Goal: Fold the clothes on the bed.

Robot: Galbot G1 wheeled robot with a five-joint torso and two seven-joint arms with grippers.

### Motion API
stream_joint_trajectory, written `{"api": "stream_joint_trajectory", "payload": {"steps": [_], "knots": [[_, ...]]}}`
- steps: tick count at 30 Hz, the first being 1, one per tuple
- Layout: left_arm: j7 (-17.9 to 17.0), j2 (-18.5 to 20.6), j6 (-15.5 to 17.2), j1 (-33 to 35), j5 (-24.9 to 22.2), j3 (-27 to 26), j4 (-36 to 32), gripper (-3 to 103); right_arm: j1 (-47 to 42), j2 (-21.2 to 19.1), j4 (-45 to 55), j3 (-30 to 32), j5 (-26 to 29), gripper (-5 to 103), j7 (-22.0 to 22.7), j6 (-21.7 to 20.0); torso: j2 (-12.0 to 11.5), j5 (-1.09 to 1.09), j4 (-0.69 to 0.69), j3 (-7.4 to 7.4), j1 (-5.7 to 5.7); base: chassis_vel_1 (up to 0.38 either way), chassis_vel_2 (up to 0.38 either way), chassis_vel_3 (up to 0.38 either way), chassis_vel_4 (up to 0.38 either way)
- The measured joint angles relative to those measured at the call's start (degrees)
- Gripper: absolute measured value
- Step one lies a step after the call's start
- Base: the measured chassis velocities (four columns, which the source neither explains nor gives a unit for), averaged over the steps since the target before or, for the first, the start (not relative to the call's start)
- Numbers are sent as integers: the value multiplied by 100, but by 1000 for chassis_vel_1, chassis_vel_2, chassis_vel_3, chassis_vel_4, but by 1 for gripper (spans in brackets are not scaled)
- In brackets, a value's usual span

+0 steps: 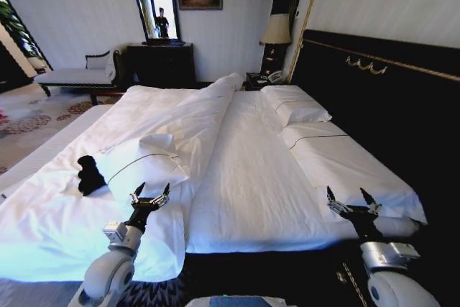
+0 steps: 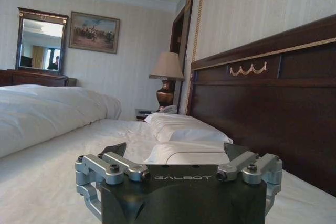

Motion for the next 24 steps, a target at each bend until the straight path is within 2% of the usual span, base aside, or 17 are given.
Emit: {"api": "stream_joint_trajectory", "payload": {"steps": [16,24], "knots": [[7,-1,-42,25,10,-3,8,100,15,46,-27,-33,-99,100,147,-63,1,0,0,0,-2,2,4,-2,-2],[122,57,-229,5,128,-35,12,100,31,47,-43,-65,-97,100,163,-67,1,0,0,0,-2,103,116,-105,-127]]}}
